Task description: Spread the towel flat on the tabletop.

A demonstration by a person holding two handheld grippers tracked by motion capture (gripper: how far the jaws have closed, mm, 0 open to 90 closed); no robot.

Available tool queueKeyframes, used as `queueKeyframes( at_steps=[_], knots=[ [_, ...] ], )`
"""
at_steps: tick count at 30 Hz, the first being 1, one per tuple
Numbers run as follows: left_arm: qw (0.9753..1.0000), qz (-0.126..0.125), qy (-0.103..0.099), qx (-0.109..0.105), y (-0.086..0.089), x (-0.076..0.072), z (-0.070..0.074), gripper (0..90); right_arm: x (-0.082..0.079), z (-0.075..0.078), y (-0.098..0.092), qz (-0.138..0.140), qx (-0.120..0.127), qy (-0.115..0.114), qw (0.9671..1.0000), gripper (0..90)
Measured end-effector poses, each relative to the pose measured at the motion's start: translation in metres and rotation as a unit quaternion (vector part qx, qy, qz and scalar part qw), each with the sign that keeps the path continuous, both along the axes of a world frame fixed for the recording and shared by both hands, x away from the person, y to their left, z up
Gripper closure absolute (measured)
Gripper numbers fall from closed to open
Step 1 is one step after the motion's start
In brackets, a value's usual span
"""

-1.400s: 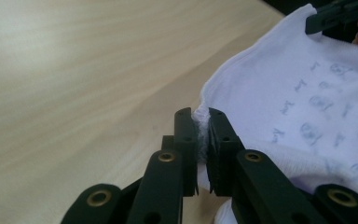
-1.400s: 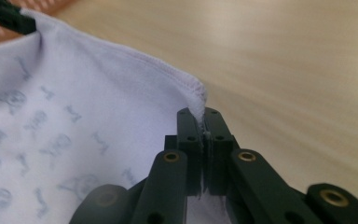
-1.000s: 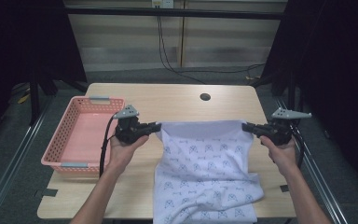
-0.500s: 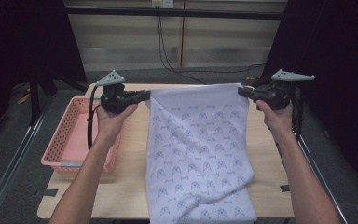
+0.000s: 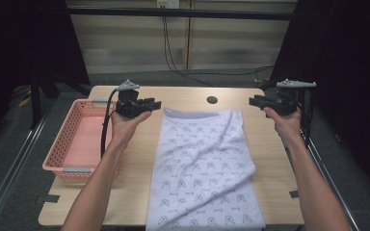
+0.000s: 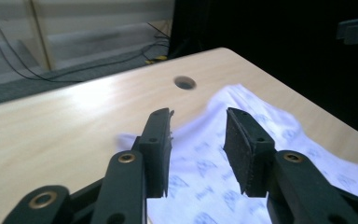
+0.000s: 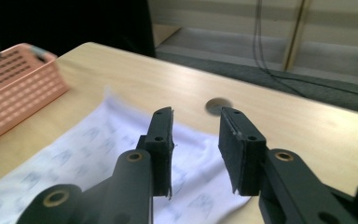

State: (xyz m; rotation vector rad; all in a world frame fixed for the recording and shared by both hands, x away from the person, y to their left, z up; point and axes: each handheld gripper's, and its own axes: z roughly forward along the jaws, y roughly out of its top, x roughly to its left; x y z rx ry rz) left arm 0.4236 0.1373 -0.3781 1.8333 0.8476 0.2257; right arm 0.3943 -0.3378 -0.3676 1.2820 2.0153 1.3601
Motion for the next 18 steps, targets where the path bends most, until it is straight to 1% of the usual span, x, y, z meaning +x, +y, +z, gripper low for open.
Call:
queueKeyframes(
  at_steps=[1,2,4,5,7,8,9,10,13,14,15,16,17,18],
  knots=[
    [1.0,-0.004,0.0,0.004,-0.002,-0.005,-0.001,64.7,-0.008,-0.002,0.0,0.005,0.002,-0.001,1.0,64.7],
    [0.9999,-0.015,0.0,0.006,-0.004,-0.011,-0.004,64.7,-0.015,-0.005,0.0,0.012,0.004,-0.003,0.9999,63.9],
    [0.9995,-0.031,0.005,0.0,-0.006,-0.027,-0.01,66.2,-0.032,-0.011,0.0,0.026,0.01,-0.001,0.9996,63.5],
    [0.9989,-0.045,0.01,-0.002,-0.008,-0.034,-0.015,68.8,-0.043,-0.016,0.001,0.038,0.003,0.006,0.9992,63.2],
    [0.9976,-0.062,0.015,0.027,-0.012,-0.046,-0.022,69.7,-0.058,-0.024,0.003,0.051,-0.002,0.013,0.9986,62.6],
    [0.9958,-0.083,0.028,0.028,-0.011,-0.06,-0.032,70.5,-0.075,-0.035,0.006,0.067,-0.009,0.027,0.9973,62.3],
    [0.9954,-0.086,0.034,0.026,-0.01,-0.067,-0.037,71.1,-0.083,-0.042,0.007,0.074,-0.014,0.035,0.9965,61.2],
    [0.9954,-0.086,0.034,0.026,-0.01,-0.067,-0.037,71.1,-0.083,-0.042,0.007,0.074,-0.014,0.035,0.9965,61.2],
    [0.9933,-0.094,0.056,0.036,-0.004,-0.087,-0.055,70.8,-0.107,-0.06,0.011,0.086,-0.014,0.058,0.9945,59.9],
    [0.9921,-0.099,0.071,0.031,0.001,-0.101,-0.07,70.7,-0.128,-0.072,0.014,0.09,-0.003,0.068,0.9936,59.9],
    [0.9921,-0.099,0.071,0.031,0.001,-0.101,-0.07,70.8,-0.128,-0.072,0.014,0.09,-0.003,0.068,0.9936,59.9],
    [0.9911,-0.102,0.077,0.036,0.003,-0.107,-0.078,70.8,-0.135,-0.076,0.015,0.095,0.002,0.071,0.9929,59.9],
    [0.9898,-0.104,0.083,0.049,0.004,-0.114,-0.087,70.9,-0.143,-0.082,0.017,0.098,-0.007,0.077,0.9922,59.9],
    [0.9885,-0.108,0.091,0.054,0.004,-0.118,-0.094,70.6,-0.15,-0.089,0.019,0.103,-0.014,0.088,0.9908,59.9]
  ],
)
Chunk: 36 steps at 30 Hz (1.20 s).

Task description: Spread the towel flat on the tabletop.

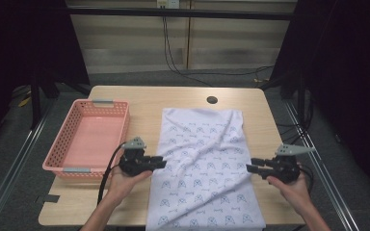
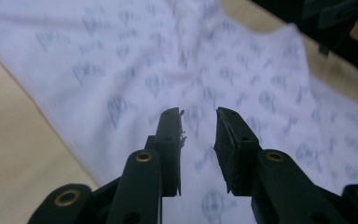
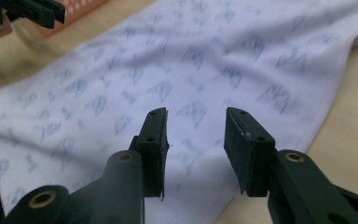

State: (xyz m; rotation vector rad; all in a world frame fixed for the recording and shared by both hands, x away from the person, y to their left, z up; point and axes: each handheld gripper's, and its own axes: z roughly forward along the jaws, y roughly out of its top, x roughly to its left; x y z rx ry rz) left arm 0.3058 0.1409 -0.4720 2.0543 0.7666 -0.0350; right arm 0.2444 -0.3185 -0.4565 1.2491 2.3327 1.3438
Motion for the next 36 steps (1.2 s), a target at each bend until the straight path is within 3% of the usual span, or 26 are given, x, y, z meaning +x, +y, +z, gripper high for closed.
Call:
queueKeyframes(
  at_steps=[2,3,4,5,6,7,8,9,11,12,13,15,16,18,20,26,27,28,30,32,34,36],
  knots=[
    [0.9998,-0.004,0.017,0.011,-0.003,-0.005,-0.011,68.1,-0.004,-0.012,0.005,0.01,-0.015,0.017,0.9997,57.9],
    [0.9998,-0.004,0.017,0.011,-0.003,-0.005,-0.011,65.7,-0.003,-0.016,0.007,0.012,-0.018,0.021,0.9995,56.3],
    [0.9996,-0.013,0.009,0.024,-0.009,-0.007,-0.014,62.4,0.0,-0.021,0.011,0.013,-0.022,0.027,0.9993,54.1],
    [0.9996,-0.013,0.009,0.024,-0.009,-0.007,-0.014,59.9,0.002,-0.024,0.014,0.015,-0.031,0.026,0.9991,52.2],
    [0.9991,-0.016,0.008,0.037,-0.011,-0.008,-0.019,58.9,0.005,-0.027,0.017,0.019,-0.043,0.023,0.9986,50.9],
    [0.9991,-0.016,0.008,0.037,-0.011,-0.008,-0.019,58.9,0.006,-0.029,0.019,0.019,-0.048,0.026,0.9983,49.6],
    [0.9978,-0.027,0.014,0.058,-0.013,-0.009,-0.027,59.0,0.007,-0.033,0.02,0.024,-0.049,0.031,0.9981,48.6],
    [0.9978,-0.027,0.004,0.061,-0.013,-0.011,-0.028,59.5,0.007,-0.036,0.022,0.025,-0.059,0.035,0.9973,48.6],
    [0.9973,-0.025,-0.002,0.069,-0.013,-0.013,-0.027,70.3,0.006,-0.038,0.023,0.026,-0.071,0.038,0.9964,50.0],
    [0.9966,-0.028,-0.003,0.078,-0.011,-0.015,-0.026,70.3,0.003,-0.04,0.023,0.026,-0.079,0.034,0.996,53.4],
    [0.9963,-0.026,-0.005,0.081,-0.01,-0.016,-0.026,78.5,-0.002,-0.039,0.023,0.035,-0.09,0.036,0.9947,69.2],
    [0.9958,-0.029,-0.007,0.086,-0.006,-0.021,-0.026,82.1,-0.004,-0.039,0.021,0.043,-0.083,0.042,0.9947,74.4],
    [0.9955,-0.025,-0.004,0.091,-0.004,-0.028,-0.025,86.2,-0.011,-0.039,0.018,0.049,-0.071,0.059,0.9945,80.5],
    [0.9956,-0.028,0.002,0.089,-0.002,-0.032,-0.025,86.6,-0.014,-0.038,0.018,0.053,-0.072,0.064,0.9939,81.1],
    [0.9957,-0.036,0.011,0.084,0.002,-0.045,-0.024,86.8,-0.026,-0.037,0.02,0.066,-0.072,0.075,0.9925,82.0],
    [0.9941,-0.044,0.016,0.098,0.001,-0.066,-0.021,86.3,-0.046,-0.032,0.029,0.094,-0.092,0.087,0.9875,83.2],
    [0.9939,-0.047,0.022,0.097,0.002,-0.068,-0.021,86.3,-0.054,-0.031,0.031,0.106,-0.087,0.103,0.9853,83.2],
    [0.9944,-0.046,0.04,0.086,0.006,-0.07,-0.021,86.2,-0.057,-0.031,0.032,0.113,-0.087,0.105,0.9841,83.1],
    [0.994,-0.058,0.038,0.084,0.008,-0.072,-0.021,84.6,-0.057,-0.03,0.033,0.121,-0.09,0.111,0.9823,81.1],
    [0.9938,-0.061,0.04,0.084,0.008,-0.071,-0.021,80.0,-0.057,-0.028,0.032,0.12,-0.077,0.111,0.9835,75.7],
    [0.9951,-0.054,0.033,0.076,0.007,-0.064,-0.017,74.8,-0.054,-0.023,0.024,0.098,-0.043,0.087,0.9905,70.1],
    [0.9967,-0.048,0.028,0.059,0.007,-0.053,-0.013,69.1,-0.05,-0.014,0.017,0.076,-0.031,0.054,0.9952,69.7]
  ],
)
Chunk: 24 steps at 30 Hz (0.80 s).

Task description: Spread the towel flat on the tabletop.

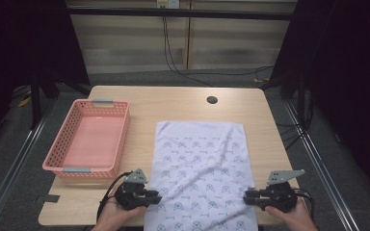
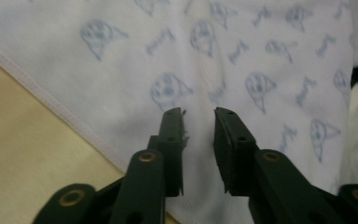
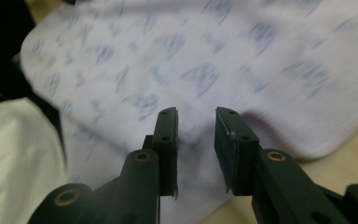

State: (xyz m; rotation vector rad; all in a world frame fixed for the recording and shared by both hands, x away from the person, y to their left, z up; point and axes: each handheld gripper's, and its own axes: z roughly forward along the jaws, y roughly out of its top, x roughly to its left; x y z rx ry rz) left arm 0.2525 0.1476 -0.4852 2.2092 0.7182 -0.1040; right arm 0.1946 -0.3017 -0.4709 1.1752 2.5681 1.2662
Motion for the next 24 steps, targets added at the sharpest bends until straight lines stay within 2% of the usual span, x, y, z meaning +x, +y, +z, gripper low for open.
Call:
queueKeyframes(
  at_steps=[1,2,3,4,5,6,7,8,9,10,13,14,15,16,18,20,21,22,24],
  knots=[
    [1.0,0.0,0.0,0.0,0.0,0.0,0.0,68.4,0.0,0.0,0.0,0.0,0.0,0.0,1.0,69.7],
    [0.9999,0.01,-0.01,-0.007,-0.001,0.009,0.003,68.4,0.002,0.003,-0.002,-0.011,0.003,-0.01,0.9999,69.2],
    [0.9997,0.015,-0.017,-0.008,-0.002,0.018,0.005,67.9,0.009,0.007,-0.004,-0.019,0.004,-0.017,0.9997,68.8],
    [0.9993,0.029,-0.018,-0.015,-0.004,0.034,0.006,69.1,0.022,0.01,-0.002,-0.027,-0.004,-0.024,0.9993,66.4],
    [0.9993,0.029,-0.018,-0.015,-0.004,0.034,0.006,70.1,0.022,0.01,-0.002,-0.027,-0.004,-0.024,0.9993,66.4],
    [0.9989,0.037,-0.018,-0.022,-0.008,0.05,0.006,72.3,0.035,0.01,0.003,-0.024,-0.003,-0.026,0.9993,65.5],
    [0.9989,0.037,-0.018,-0.022,-0.008,0.05,0.006,73.9,0.035,0.01,0.003,-0.024,-0.003,-0.026,0.9993,65.5],
    [0.9982,0.053,-0.021,-0.018,-0.011,0.065,0.001,74.7,0.049,0.007,0.009,-0.026,-0.012,-0.034,0.999,63.2],
    [0.9982,0.053,-0.021,-0.018,-0.011,0.065,0.001,74.0,0.049,0.007,0.009,-0.026,-0.012,-0.034,0.999,63.2],
    [0.9984,0.052,-0.013,-0.019,-0.013,0.075,-0.004,72.1,0.064,0.002,0.012,-0.031,-0.013,-0.028,0.999,60.1],
    [0.998,0.061,-0.015,-0.006,-0.016,0.08,-0.008,69.5,0.076,-0.004,0.013,-0.033,-0.016,-0.024,0.999,58.0],
    [0.9981,0.059,-0.016,-0.002,-0.017,0.082,-0.01,69.2,0.081,-0.007,0.014,-0.034,-0.022,-0.019,0.999,56.6],
    [0.998,0.058,-0.02,0.014,-0.017,0.081,-0.014,68.9,0.09,-0.013,0.014,-0.039,-0.039,-0.018,0.9983,55.1],
    [0.9979,0.058,-0.028,0.009,-0.015,0.081,-0.016,70.2,0.093,-0.015,0.014,-0.042,-0.041,-0.017,0.9981,55.0],
    [0.9979,0.06,-0.022,0.01,-0.013,0.081,-0.015,73.1,0.097,-0.017,0.015,-0.049,-0.044,-0.017,0.9977,54.7],
    [0.9973,0.067,-0.028,0.011,-0.011,0.079,-0.017,80.8,0.102,-0.022,0.015,-0.051,-0.047,-0.017,0.9974,54.5],
    [0.9973,0.069,-0.025,0.007,-0.01,0.078,-0.017,82.6,0.102,-0.025,0.018,-0.052,-0.055,-0.013,0.9971,54.2],
    [0.9973,0.067,-0.027,0.01,-0.009,0.077,-0.017,84.5,0.1,-0.028,0.02,-0.053,-0.06,-0.023,0.9965,54.5],
    [0.9975,0.065,-0.025,0.009,-0.008,0.077,-0.017,85.8,0.098,-0.028,0.02,-0.058,-0.06,-0.021,0.9963,55.8]
  ],
)
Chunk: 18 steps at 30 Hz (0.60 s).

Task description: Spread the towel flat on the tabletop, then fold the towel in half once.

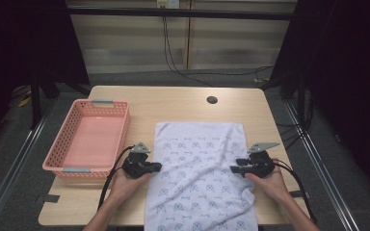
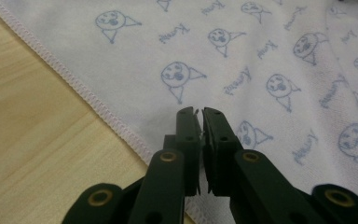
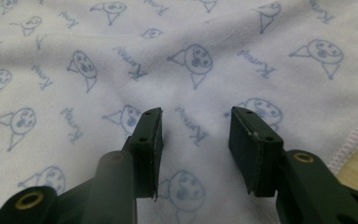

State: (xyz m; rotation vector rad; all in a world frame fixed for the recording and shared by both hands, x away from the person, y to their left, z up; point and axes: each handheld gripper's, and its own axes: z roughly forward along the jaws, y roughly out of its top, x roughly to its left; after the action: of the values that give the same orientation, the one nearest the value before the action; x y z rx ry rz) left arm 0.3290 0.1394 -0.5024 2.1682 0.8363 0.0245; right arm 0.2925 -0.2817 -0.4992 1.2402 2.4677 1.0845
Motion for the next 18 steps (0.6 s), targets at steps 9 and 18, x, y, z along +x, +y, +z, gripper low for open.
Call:
queueKeyframes(
  at_steps=[9,18],
  knots=[
    [0.9999,-0.006,0.012,-0.005,0.002,-0.01,0.0,89.5,-0.005,-0.001,-0.007,-0.001,-0.004,-0.003,1.0,83.6],
    [0.9984,-0.048,0.029,0.003,0.008,-0.047,0.003,90.0,-0.048,0.001,-0.018,0.034,0.02,0.039,0.9985,87.7]
  ],
)
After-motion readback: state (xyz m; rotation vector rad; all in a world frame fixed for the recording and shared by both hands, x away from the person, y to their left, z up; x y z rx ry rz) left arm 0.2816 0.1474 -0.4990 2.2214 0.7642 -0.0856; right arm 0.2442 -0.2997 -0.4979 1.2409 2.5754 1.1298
